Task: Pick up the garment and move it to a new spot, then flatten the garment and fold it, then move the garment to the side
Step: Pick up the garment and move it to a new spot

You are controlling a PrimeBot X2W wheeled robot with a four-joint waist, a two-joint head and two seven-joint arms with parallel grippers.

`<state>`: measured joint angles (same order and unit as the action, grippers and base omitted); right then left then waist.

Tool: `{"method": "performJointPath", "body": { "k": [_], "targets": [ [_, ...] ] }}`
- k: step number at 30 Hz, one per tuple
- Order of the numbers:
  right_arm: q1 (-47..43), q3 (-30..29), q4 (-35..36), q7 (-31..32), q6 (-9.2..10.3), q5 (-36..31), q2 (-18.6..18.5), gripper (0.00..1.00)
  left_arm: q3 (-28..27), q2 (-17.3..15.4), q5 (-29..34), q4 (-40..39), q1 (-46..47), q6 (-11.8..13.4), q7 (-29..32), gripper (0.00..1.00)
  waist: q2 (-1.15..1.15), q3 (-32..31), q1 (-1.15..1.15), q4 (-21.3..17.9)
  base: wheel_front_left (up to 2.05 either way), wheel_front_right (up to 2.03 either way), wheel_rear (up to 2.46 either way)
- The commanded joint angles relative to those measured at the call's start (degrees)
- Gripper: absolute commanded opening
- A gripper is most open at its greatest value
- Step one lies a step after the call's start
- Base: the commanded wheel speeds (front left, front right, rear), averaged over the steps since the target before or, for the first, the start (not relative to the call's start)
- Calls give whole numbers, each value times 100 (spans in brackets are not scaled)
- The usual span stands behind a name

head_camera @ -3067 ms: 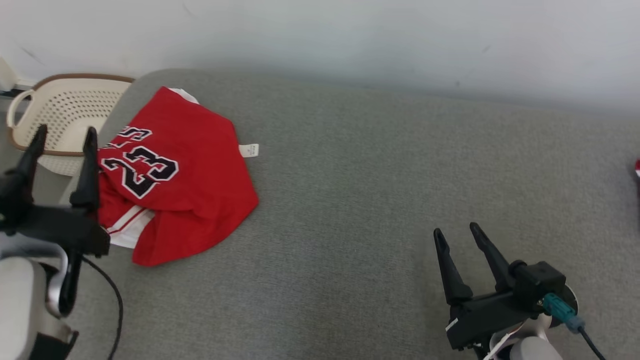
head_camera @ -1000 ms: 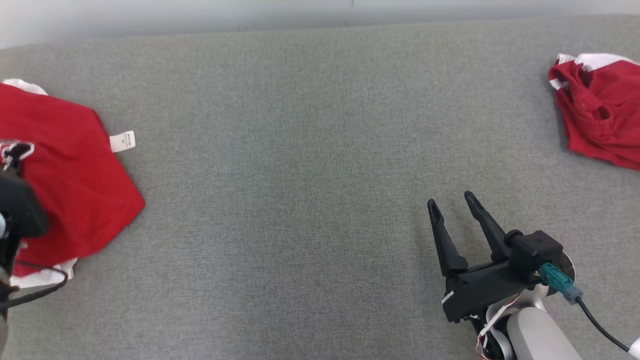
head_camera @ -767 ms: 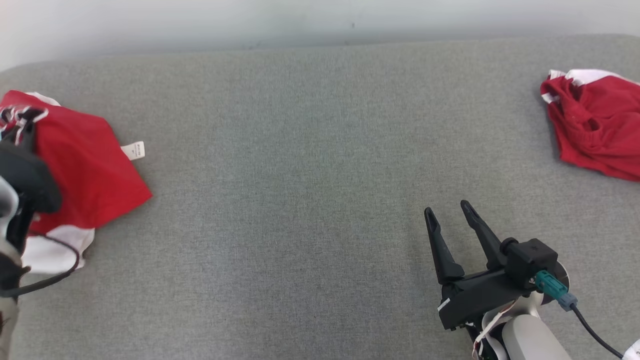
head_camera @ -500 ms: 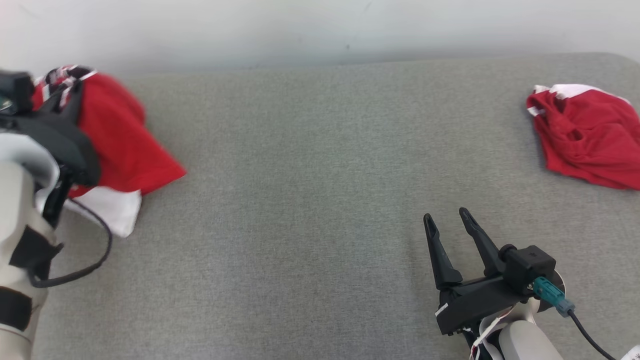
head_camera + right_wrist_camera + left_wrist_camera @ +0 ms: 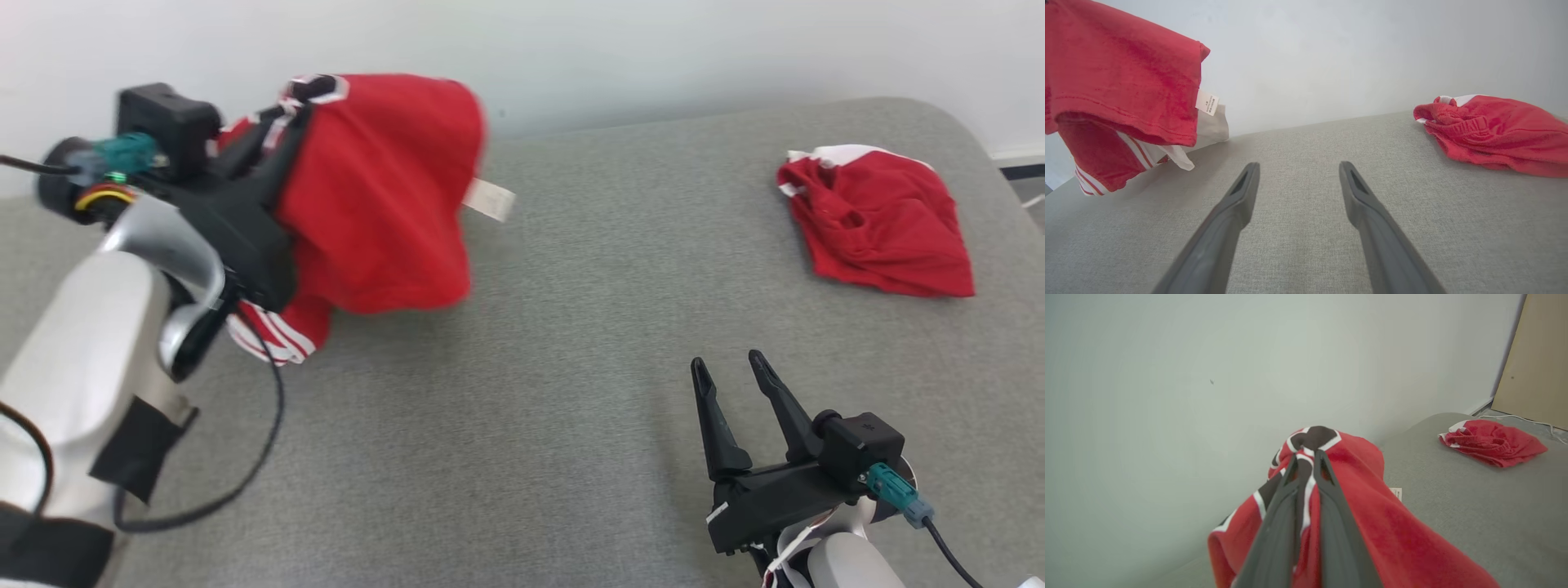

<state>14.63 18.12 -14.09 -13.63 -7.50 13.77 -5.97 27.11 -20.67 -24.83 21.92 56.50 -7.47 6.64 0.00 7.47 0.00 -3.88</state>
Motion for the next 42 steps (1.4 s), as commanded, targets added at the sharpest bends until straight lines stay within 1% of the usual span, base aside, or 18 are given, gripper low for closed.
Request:
{"method": "performJointPath", "body": {
  "k": [1, 7, 11, 15, 17, 18, 24, 25, 26, 29, 31, 34, 39, 42],
  "targets": [
    [-48, -14, -8, -39, 2, 16, 10, 100, 59, 24, -53, -250, -156, 4, 79, 0, 0, -25, 0, -144, 0, 0, 0],
    [-63, -66, -29, -64, 2, 6, 28, 100, 325, 202, -208, -1290, -543, 42, 385, 0, 0, -3, 0, -284, 0, 0, 0],
    [-68, -89, -46, -90, 2, 11, 37, 100, 507, 340, -292, -1679, -904, 107, 450, 0, 0, 5, 0, -329, 0, 0, 0],
    [-62, -93, -52, -105, 2, -10, 49, 100, 634, 552, -464, -1688, -1352, 201, 374, 0, 0, 24, 0, -355, 0, 0, 0],
    [-61, -92, -51, -108, 2, -14, 49, 100, 657, 577, -474, -1660, -1431, 207, 328, 0, 0, 31, 0, -358, 0, 0, 0],
    [-63, -96, -47, -108, 2, -17, 49, 100, 676, 605, -457, -1615, -1510, 256, 253, 0, 0, 38, 0, -359, 0, 0, 0],
    [-81, -115, -39, -105, 2, -41, 42, 100, 891, 941, -634, -1131, -2016, 245, -107, 0, 0, 58, 0, -317, 0, 0, 0],
    [-83, -114, -40, -106, 2, -47, 47, 100, 950, 978, -616, -1037, -2080, 234, -171, 33, 0, 55, 0, -306, 0, 0, 0],
    [-91, -114, -41, -107, 2, -51, 53, 100, 986, 1036, -631, -950, -2157, 224, -248, 99, 0, 47, 0, -292, 0, 0, 0],
    [-113, -140, -59, -103, 2, -51, 56, 100, 1107, 1214, -680, -778, -2346, 213, -490, 100, 0, 13, 0, -237, 0, 0, 0],
    [-128, -155, -62, -105, 2, -53, 57, 100, 1138, 1273, -674, -727, -2461, 227, -632, 100, 0, -9, 0, -198, 0, 0, 0],
    [-165, -186, -70, -109, 2, -38, 62, 100, 1156, 1348, -689, -780, -2680, 304, -843, 100, 0, -63, 0, -126, 0, 0, 0],
    [-267, -233, -73, -114, 2, -34, 73, 100, 1107, 1326, -688, -1047, -3138, 529, -1168, 100, 0, -181, 0, -17, 0, 0, 0],
    [-327, -284, -41, -116, 2, -49, 78, 100, 992, 1233, -581, -1282, -3399, 757, -1477, 100, 0, -223, 0, 64, 0, 0, 0]
  ]
}}
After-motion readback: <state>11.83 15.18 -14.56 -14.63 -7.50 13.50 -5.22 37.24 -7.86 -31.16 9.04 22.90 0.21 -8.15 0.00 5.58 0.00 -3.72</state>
